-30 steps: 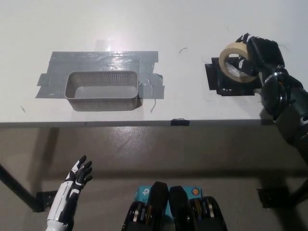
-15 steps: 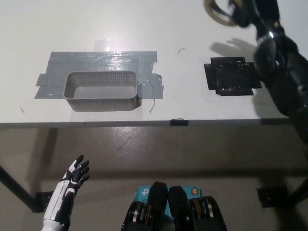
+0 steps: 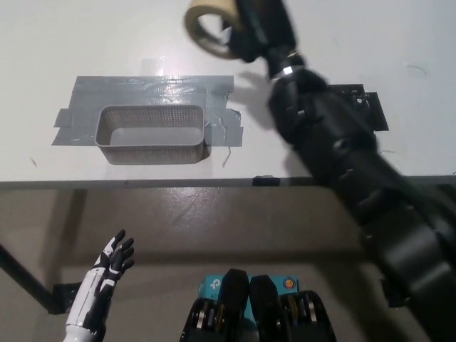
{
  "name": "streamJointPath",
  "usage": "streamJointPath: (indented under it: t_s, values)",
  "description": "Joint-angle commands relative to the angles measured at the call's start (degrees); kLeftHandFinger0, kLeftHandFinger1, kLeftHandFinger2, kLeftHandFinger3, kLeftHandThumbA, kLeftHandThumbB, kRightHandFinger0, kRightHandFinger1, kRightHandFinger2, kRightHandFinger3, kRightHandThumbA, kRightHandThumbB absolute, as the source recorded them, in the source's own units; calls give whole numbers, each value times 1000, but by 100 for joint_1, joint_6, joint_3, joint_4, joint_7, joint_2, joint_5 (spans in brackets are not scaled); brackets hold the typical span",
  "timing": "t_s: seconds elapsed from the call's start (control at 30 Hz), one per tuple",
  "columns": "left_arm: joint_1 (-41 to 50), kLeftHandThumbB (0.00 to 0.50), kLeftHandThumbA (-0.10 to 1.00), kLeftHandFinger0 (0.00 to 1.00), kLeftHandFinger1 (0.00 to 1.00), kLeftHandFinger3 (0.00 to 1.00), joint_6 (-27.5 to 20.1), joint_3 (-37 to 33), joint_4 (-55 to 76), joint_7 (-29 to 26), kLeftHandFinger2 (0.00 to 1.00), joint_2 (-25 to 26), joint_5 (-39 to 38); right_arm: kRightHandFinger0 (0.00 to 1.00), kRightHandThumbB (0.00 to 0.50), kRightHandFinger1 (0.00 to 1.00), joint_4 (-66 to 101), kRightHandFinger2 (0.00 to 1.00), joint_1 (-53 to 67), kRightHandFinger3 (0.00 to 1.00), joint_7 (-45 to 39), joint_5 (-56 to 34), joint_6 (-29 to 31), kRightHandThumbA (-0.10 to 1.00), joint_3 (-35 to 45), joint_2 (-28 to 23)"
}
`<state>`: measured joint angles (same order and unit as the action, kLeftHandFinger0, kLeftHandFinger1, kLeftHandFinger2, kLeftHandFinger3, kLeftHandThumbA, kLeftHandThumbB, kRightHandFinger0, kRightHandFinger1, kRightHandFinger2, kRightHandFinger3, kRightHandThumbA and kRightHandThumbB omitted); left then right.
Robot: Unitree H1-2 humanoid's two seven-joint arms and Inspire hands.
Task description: The robot picks the tape placed on the black area with right hand and places it in the small grey container.
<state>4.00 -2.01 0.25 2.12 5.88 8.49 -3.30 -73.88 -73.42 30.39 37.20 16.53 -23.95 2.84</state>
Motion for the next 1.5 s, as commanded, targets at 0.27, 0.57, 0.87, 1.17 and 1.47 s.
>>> streamJointPath:
  t_s: [0.27, 0.57, 0.87, 1.17, 1.47]
  values:
    - [-1, 147, 933, 1000, 1000, 1000, 46, -351, 396, 54, 1000, 47, 387, 0, 124, 323, -401, 779, -600, 867, 224, -62, -372, -100, -255, 879]
    - [-13, 173, 1000, 1000, 1000, 1000, 135, -465, 470, -17, 1000, 70, 692, 0, 128, 374, -611, 824, -390, 946, 253, 45, -547, -100, -524, 1120]
    - [28, 176, 984, 1000, 1000, 1000, 144, -500, 496, 33, 1000, 56, 698, 0, 153, 295, -758, 698, 64, 612, 58, 142, -905, -100, -887, 1171]
    - [-46, 146, 979, 1000, 1000, 1000, -17, -484, 424, 97, 1000, 86, 570, 652, 292, 947, -821, 1000, 291, 1000, -1208, 102, -1328, 521, -1121, 1137]
    - [-149, 139, 957, 1000, 1000, 1000, 15, -434, 392, 130, 1000, 156, 510, 1000, 485, 1000, -528, 1000, -48, 1000, -2768, -313, -1170, 744, -815, 821]
